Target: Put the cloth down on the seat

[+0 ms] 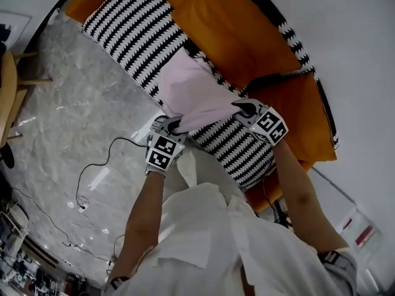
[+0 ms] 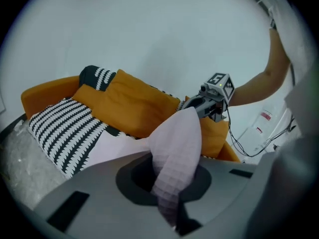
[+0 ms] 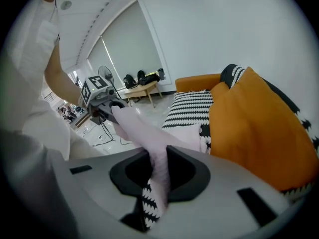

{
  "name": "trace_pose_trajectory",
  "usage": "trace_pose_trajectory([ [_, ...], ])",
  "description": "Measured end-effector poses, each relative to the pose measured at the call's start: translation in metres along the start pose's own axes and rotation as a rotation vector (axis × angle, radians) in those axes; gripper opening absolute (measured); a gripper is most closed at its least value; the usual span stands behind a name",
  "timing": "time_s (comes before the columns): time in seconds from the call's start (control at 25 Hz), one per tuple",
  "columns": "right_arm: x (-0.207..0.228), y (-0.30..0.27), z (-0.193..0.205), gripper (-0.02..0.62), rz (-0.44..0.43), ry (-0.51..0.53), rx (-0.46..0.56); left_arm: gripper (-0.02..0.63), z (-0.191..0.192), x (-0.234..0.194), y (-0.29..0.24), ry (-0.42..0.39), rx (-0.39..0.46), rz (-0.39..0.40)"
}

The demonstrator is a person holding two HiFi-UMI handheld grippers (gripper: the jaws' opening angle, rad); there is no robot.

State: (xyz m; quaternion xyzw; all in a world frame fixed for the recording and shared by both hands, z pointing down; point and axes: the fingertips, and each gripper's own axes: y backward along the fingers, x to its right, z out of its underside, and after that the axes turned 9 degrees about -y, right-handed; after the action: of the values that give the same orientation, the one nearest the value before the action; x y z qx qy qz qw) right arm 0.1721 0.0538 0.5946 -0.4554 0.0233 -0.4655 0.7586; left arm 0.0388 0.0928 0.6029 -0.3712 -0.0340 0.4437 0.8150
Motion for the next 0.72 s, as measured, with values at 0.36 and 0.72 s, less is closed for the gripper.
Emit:
trace_pose_trajectory([
  [0.36,0.017,-0.034,-0.015,0.074,-0.035,0.168,-0.117,0.043,0.027,-0.026,-0.009,0.021,-0.131,0.039],
  [0.72,0.032,-0.087,-0.029,0.077,-0.096,0.299,-0.285,0.056,0.057,-0.06,-0.012,0.058,-0.214,0.037],
])
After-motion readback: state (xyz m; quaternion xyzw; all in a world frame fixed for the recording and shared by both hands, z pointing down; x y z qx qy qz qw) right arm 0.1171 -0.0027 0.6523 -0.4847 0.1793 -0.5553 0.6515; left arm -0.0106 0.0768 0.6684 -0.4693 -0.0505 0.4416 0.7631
